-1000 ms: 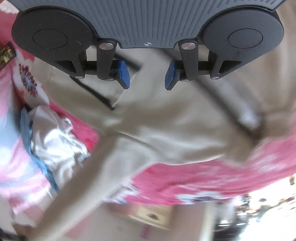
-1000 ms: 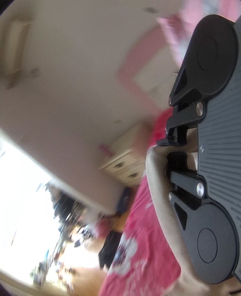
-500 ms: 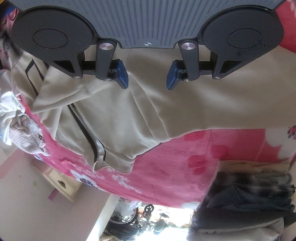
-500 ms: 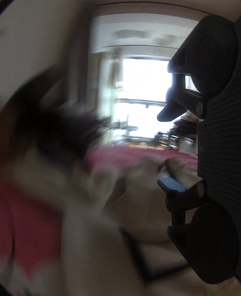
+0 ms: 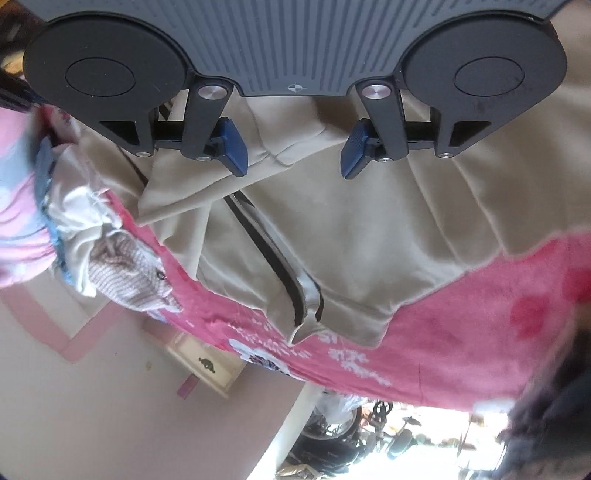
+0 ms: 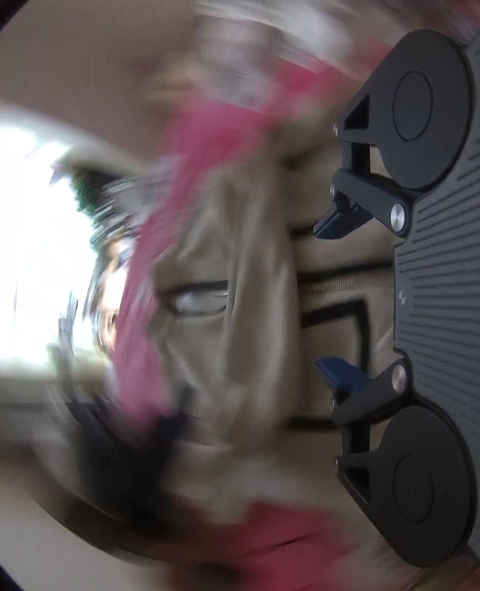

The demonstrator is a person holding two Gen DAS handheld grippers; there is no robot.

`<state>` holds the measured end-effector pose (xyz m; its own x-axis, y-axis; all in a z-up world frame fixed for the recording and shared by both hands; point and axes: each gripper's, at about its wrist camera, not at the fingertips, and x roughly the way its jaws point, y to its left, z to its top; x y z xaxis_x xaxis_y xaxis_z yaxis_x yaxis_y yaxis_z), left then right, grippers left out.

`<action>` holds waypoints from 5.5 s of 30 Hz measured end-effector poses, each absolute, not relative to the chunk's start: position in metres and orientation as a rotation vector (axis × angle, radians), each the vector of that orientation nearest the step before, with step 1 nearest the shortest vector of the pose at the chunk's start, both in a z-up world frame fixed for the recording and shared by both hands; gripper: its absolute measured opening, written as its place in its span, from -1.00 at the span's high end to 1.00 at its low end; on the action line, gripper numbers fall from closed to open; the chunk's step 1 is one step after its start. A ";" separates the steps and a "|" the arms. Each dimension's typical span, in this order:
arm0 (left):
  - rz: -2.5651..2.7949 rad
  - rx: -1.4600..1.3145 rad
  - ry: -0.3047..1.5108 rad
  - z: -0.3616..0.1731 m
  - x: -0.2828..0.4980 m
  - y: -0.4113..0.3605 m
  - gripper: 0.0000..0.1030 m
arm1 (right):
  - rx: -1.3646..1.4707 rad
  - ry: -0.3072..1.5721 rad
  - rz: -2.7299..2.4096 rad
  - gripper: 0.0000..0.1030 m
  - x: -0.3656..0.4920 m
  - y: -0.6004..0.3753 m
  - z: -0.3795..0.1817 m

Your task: Fold clothes

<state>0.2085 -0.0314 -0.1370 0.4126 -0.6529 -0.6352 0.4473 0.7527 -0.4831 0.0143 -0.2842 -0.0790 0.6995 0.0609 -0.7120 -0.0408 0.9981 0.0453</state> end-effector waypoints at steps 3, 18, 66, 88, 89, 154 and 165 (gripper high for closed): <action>-0.758 -0.314 0.923 -0.149 0.214 -0.008 -0.08 | 0.094 0.767 0.159 -0.35 0.045 -0.288 -0.068; -0.984 -0.285 0.920 -0.161 0.232 0.017 -0.14 | -0.791 1.078 0.907 -0.44 0.232 -0.169 -0.150; -1.167 -0.271 1.266 -0.180 0.172 -0.088 0.79 | 1.093 0.955 -0.177 0.71 -0.008 -0.309 -0.175; -0.883 -0.305 0.949 -0.146 0.216 -0.029 0.33 | 0.847 0.705 -0.181 0.23 0.027 -0.355 -0.116; -0.914 -0.315 0.924 -0.143 0.212 -0.031 0.32 | 0.860 0.681 -0.230 0.22 0.029 -0.375 -0.112; -1.100 -0.186 0.926 -0.200 0.171 -0.099 0.14 | 0.592 0.905 0.020 0.86 0.342 -0.521 -0.179; -1.114 -0.174 0.904 -0.200 0.168 -0.098 0.15 | 0.709 0.683 -0.062 0.85 0.331 -0.534 -0.197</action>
<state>0.1676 -0.0977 -0.1999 0.1374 -0.8306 -0.5396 0.6992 0.4672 -0.5412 0.3307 -0.5344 -0.1975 0.7833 0.1705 -0.5978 0.2756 0.7667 0.5798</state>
